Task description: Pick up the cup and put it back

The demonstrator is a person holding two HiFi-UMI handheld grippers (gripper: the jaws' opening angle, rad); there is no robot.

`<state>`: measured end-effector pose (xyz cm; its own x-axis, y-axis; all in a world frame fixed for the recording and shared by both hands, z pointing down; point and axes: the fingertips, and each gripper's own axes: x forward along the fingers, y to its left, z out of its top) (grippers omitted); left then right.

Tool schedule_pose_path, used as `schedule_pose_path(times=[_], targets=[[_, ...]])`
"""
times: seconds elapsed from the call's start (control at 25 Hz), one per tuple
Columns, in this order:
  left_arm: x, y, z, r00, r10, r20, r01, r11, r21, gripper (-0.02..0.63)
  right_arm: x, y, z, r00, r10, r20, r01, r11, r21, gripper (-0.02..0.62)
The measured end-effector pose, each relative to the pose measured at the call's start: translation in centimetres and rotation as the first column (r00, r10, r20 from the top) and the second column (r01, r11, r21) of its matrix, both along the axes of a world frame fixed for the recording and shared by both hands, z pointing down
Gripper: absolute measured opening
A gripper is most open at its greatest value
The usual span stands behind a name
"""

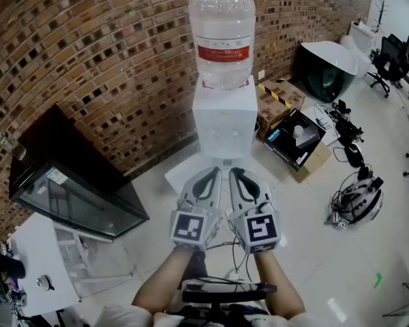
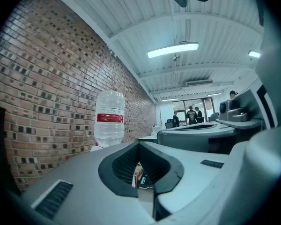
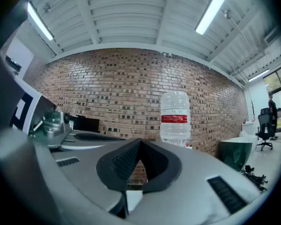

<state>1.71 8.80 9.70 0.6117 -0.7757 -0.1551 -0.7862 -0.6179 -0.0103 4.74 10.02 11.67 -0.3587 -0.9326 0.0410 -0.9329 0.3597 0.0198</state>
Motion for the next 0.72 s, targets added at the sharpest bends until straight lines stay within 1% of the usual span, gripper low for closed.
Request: schedule_pose_path(times=[0.16,0.32,0.52,0.72], targets=[[-1.0,-4.4,0.3,1.0,0.019,-0.01,-0.019,1.0,0.015,-0.008,-1.1,-4.3,0.7,0.999,0.0,-0.048,0.001,1.0,0.017,0.005],[-2.2,-9.1,0.1,0.999,0.049,-0.022,-0.048,0.999,0.022,-0.009,-2.6,-9.1,0.5,0.999,0.046,-0.009,-0.046,0.999,0.017,0.005],[-3.5,-14.0,0.1,0.994,0.111,-0.023,-0.111,0.994,0.022,-0.008,-4.2,-14.4,0.1,0.994,0.105,-0.018,-0.105,0.994,0.014,0.005],[-4.4,-17.0,-0.2,0.985,0.17,-0.042,-0.17,0.985,0.014,-0.008,-5.2,-17.8,0.1,0.987,0.158,-0.022,-0.158,0.987,0.004,0.005]])
